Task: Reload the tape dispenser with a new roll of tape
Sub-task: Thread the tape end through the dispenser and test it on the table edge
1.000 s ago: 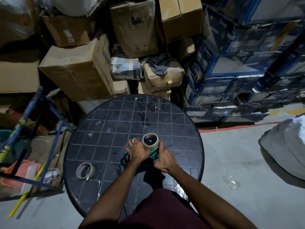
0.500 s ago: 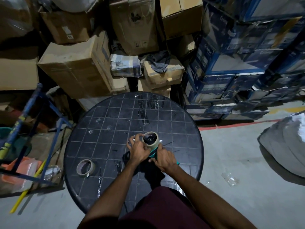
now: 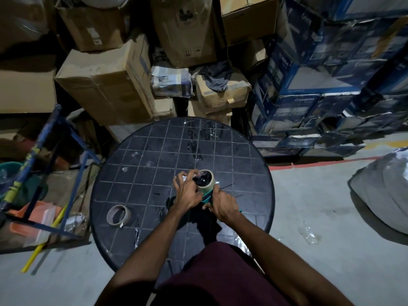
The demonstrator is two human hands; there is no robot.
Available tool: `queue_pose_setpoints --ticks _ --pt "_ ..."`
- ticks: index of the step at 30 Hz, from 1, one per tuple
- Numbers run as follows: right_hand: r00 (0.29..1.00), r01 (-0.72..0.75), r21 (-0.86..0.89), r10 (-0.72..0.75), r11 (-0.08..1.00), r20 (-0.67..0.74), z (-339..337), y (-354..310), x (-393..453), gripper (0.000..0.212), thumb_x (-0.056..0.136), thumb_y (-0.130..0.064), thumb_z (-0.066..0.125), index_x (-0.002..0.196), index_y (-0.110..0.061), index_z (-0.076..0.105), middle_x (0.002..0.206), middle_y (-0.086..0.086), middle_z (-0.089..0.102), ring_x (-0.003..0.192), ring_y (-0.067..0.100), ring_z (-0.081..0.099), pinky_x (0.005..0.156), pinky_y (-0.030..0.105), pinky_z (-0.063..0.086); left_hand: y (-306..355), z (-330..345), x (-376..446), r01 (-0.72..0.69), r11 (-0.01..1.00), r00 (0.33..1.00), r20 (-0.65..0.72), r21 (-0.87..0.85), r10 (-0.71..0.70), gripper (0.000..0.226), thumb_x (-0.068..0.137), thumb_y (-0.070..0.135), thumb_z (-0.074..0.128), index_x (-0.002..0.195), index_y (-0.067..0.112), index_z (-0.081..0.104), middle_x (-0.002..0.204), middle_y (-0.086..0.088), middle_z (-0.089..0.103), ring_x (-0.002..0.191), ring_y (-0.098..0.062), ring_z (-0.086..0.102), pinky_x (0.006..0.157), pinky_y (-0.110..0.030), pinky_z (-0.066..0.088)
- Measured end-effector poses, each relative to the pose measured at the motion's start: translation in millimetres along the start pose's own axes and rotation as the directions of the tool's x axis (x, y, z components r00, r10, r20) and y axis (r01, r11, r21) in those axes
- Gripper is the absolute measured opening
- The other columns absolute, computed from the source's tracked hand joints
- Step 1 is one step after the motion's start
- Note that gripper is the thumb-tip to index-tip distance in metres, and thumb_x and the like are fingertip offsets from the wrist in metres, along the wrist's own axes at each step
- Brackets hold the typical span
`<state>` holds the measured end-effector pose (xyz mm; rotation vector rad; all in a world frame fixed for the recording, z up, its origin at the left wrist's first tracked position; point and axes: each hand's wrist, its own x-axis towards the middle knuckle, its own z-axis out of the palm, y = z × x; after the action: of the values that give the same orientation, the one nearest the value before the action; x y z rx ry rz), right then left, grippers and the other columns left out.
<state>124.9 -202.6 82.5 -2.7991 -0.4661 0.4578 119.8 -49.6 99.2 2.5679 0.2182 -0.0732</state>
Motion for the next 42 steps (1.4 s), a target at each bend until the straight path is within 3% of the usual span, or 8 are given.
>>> queue_pose_setpoints --ticks 3,7,11,15,20,27,32,42 --pt "0.999 -0.02 -0.013 0.021 1.0 0.025 1.3 1.4 1.6 0.07 0.094 -0.044 0.065 0.14 -0.005 0.031 0.115 0.016 0.067 0.097 0.034 0.068 0.078 0.042 0.052 2.1 -1.0 -3.8 -0.041 0.999 0.999 -0.019 0.015 0.041 0.046 0.071 0.014 0.066 0.116 0.021 0.057 0.135 0.007 0.04 0.124 -0.024 0.027 0.112 -0.045 0.021" --pt "1.0 -0.022 0.0 0.022 1.0 0.022 4.4 5.7 2.9 0.062 0.098 -0.036 0.06 0.142 -0.006 0.029 0.116 0.015 0.067 0.097 0.033 0.068 0.079 0.042 0.055 -0.2 -0.9 -9.6 -0.165 0.984 0.986 -0.012 0.062 0.166 0.016 0.072 0.039 0.055 0.087 0.031 0.052 0.141 0.011 0.04 0.122 -0.024 0.029 0.113 -0.044 0.018" --pt "1.0 -0.022 0.035 0.021 0.999 0.014 5.8 1.9 4.4 0.063 0.096 -0.041 0.062 0.139 -0.006 0.031 0.114 0.015 0.067 0.096 0.034 0.068 0.076 0.043 0.052 -5.2 -1.3 -8.0 -0.19 0.965 0.98 -0.019 0.182 0.197 0.028 0.067 0.036 0.063 0.088 0.019 0.073 0.14 0.007 0.044 0.122 -0.028 0.035 0.116 -0.052 0.017" --pt "0.999 -0.034 0.055 0.033 0.998 0.014 5.5 1.7 11.9 0.055 0.098 -0.038 0.057 0.137 -0.006 0.034 0.116 0.017 0.068 0.1 0.038 0.068 0.078 0.044 0.051 0.4 -7.4 -12.7 -0.205 0.961 0.973 -0.068 0.185 0.22 0.047 0.066 0.028 0.064 0.109 0.009 0.067 0.131 0.002 0.051 0.118 -0.029 0.037 0.112 -0.055 0.028" --pt "0.995 -0.101 0.136 0.1 0.986 0.013 6.5 20.0 19.5 0.072 0.091 -0.059 0.061 0.135 -0.008 0.036 0.118 0.018 0.069 0.105 0.039 0.068 0.079 0.043 0.054 -7.1 -3.9 -19.4 -0.259 0.936 0.956 -0.078 0.237 0.284 0.054 0.069 0.058 0.052 0.081 0.012 0.077 0.131 -0.001 0.053 0.122 -0.033 0.038 0.118 -0.059 0.015" --pt "0.988 -0.152 0.232 0.144 0.961 0.054 13.1 26.3 25.4 0.082 0.083 -0.072 0.064 0.133 -0.011 0.041 0.119 0.015 0.068 0.105 0.036 0.067 0.08 0.042 0.056 -14.7 -2.1 -19.9 -0.161 0.976 0.976 -0.121 0.145 0.179 0.028 0.063 0.032 0.052 0.072 0.015 0.072 0.126 0.002 0.051 0.117 -0.036 0.038 0.111 -0.054 0.027" --pt "0.985 -0.164 0.274 0.141 0.948 0.103 8.7 24.4 23.1 0.09 0.079 -0.07 0.069 0.136 -0.006 0.043 0.122 0.016 0.066 0.107 0.036 0.066 0.079 0.038 0.052 -14.5 -7.5 -24.6 -0.17 0.98 0.975 -0.129 0.108 0.183 0.033 0.067 0.046 0.049 0.069 0.018 0.067 0.129 0.002 0.05 0.12 -0.032 0.035 0.112 -0.053 0.023" --pt "0.972 -0.182 0.436 0.094 0.881 0.215 5.8 29.1 27.1 0.057 0.082 -0.054 0.076 0.124 -0.017 0.064 0.115 0.002 0.073 0.098 0.019 0.066 0.08 0.026 0.045 -18.4 -18.7 -15.4 -0.209 0.968 0.973 -0.067 0.137 0.22 0.022 0.065 0.037 0.057 0.056 0.019 0.064 0.127 0.014 0.042 0.118 -0.02 0.03 0.11 -0.039 0.021"
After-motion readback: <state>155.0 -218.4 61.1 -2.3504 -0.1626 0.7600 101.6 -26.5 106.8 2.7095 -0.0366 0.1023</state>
